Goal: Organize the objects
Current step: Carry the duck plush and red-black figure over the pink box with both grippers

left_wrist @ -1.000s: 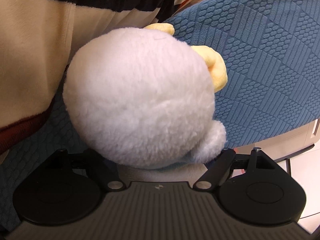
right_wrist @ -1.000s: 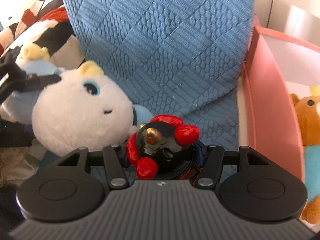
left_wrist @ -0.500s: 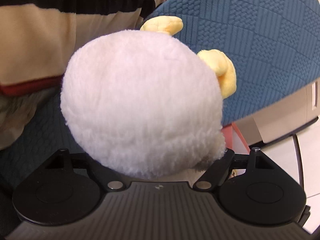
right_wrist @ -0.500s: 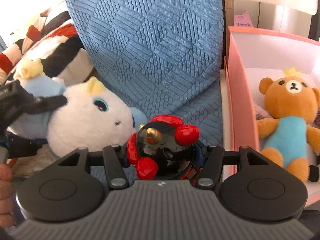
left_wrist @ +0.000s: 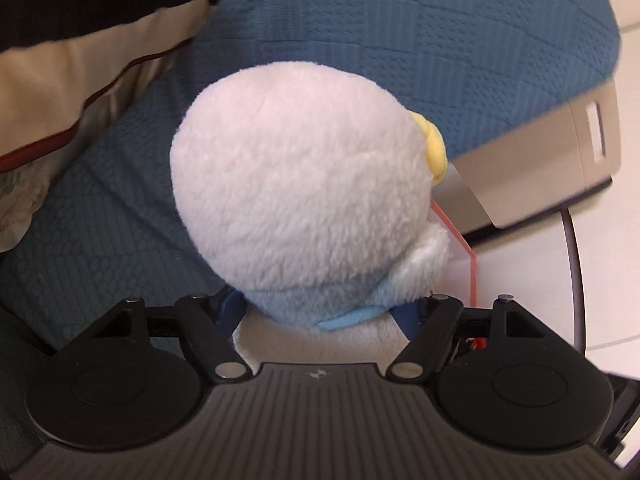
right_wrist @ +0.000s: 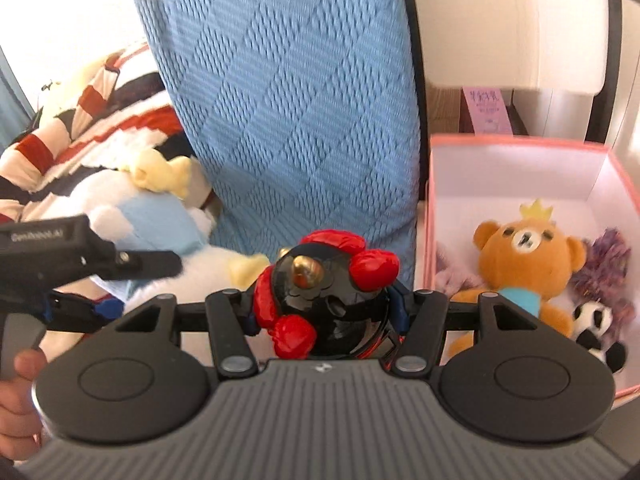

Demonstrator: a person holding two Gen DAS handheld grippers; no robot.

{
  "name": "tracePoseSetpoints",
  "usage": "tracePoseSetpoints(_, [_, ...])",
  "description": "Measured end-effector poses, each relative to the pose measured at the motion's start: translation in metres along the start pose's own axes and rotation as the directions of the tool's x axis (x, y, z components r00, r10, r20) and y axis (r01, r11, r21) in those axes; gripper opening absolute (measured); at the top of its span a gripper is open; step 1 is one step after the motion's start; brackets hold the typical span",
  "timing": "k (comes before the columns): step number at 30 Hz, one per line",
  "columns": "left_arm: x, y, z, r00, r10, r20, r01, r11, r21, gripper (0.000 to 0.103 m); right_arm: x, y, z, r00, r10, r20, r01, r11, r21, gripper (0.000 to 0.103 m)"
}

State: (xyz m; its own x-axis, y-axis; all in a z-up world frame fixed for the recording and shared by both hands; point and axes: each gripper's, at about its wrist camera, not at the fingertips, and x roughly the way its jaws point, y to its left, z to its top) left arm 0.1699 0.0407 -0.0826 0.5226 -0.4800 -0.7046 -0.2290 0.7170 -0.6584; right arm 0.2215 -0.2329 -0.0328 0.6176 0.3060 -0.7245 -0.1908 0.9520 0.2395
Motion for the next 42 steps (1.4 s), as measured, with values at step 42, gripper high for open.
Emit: tracePoseSetpoints(42, [0.239,-0.255,0.029,0.935,0.112,-0.335,-0.023,0.966,0.258,0.077,-0.006,-0.242,0.006,0.976,-0.198,-0.086,0.212,0.956,0.205,0.060])
